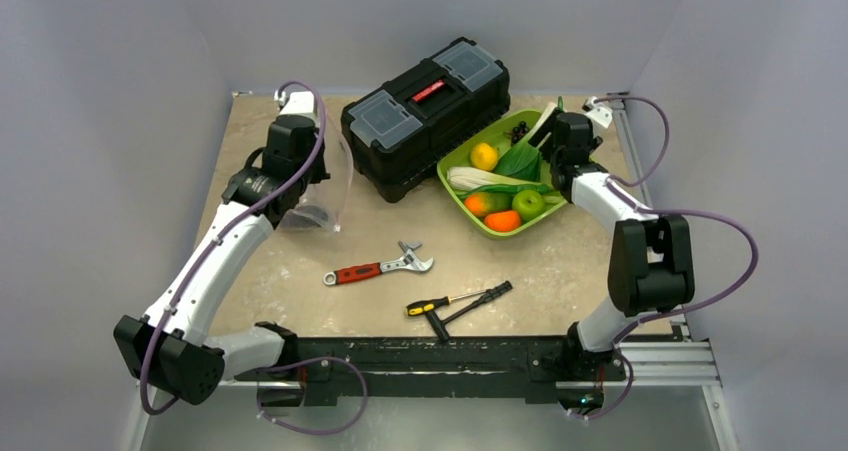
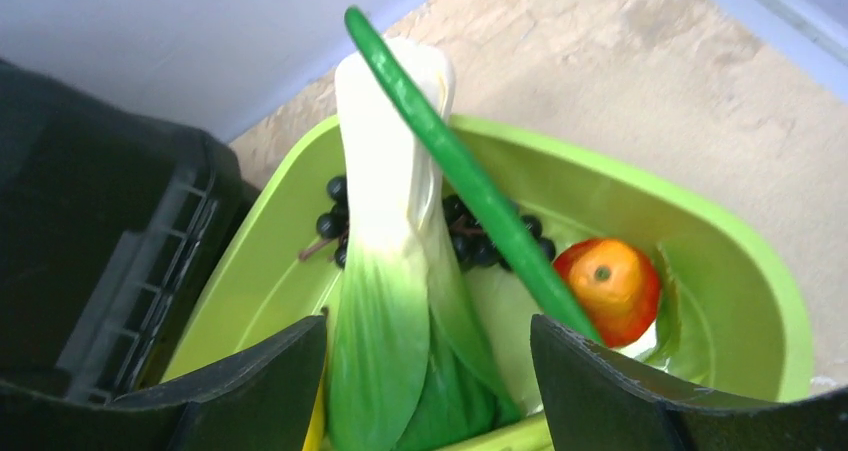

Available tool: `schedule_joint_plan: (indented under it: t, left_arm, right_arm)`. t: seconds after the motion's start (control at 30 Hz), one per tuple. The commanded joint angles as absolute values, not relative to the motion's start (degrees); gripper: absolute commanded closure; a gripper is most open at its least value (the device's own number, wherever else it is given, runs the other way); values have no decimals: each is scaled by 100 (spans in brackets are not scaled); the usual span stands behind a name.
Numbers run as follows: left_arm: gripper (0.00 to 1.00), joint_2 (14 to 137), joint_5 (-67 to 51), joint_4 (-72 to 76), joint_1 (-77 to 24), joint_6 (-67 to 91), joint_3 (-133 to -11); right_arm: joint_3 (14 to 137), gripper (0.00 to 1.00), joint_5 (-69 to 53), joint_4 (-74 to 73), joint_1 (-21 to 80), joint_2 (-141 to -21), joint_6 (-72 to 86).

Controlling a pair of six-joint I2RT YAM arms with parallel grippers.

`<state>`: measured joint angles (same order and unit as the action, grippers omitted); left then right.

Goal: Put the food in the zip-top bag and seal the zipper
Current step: Pick up the fake vegetable from the bin.

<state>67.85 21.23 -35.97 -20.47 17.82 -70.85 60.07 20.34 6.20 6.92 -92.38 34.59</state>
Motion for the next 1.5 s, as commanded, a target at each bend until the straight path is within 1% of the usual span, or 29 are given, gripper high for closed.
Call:
schedule_joint_plan:
  t: [0.0, 0.13, 0.23, 0.3, 0.37, 0.4, 0.53, 0.73, 0.9, 1.03, 1.23, 1.47]
  left_arm:
    - [100, 6971, 2186, -3584, -2103, 1763, -7115]
    - [100, 6979, 2038, -3594, -2100, 1844, -7086]
    - [100, 6971, 1957, -3520, -2096, 1827, -7024]
    - [100, 6971, 1975, -3427, -2101, 1738, -6953]
    - [100, 7023, 2009, -3494, -2094, 1679, -7024]
    - [100, 7039, 1999, -3542, -2091, 1620, -7084]
    - [100, 6915, 1999, -3479, -2093, 1597, -7005]
    - [100, 6889, 1952, -3444, -2096, 1591, -6930]
    - [100, 6944, 1940, -3503, -2094, 1582, -6986]
    - [100, 6913, 1985, -3504, -2095, 1574, -6963]
    - [100, 6867, 2079, -3535, -2094, 1556, -6952]
    - [100, 6866, 1990, -3513, -2096, 1578, -6947]
  right_arm:
    - [6308, 25, 2576, 1387, 626, -9331, 2778]
    - [6658, 27, 2545, 1407, 506, -9679, 2498]
    - [6905, 35, 2513, 1241, 439, -9941, 2311]
    - [6888, 39, 2481, 1354, 431, -9973, 2093]
    - [6820, 46, 2412, 1585, 422, -10014, 1870]
    - [6849, 48, 2427, 1610, 419, -10064, 1804]
    - [7123, 52, 2419, 1437, 421, -10414, 1467]
    - [7361, 57, 2569, 1191, 418, -11007, 1424]
    - [7147, 65, 2502, 1393, 421, -10875, 1426]
    - [7041, 68, 2580, 1581, 413, -10783, 1405]
    - [7586, 64, 3018, 1084, 415, -11307, 1353]
    - [7552, 64, 3264, 1170, 433, -11529, 1327]
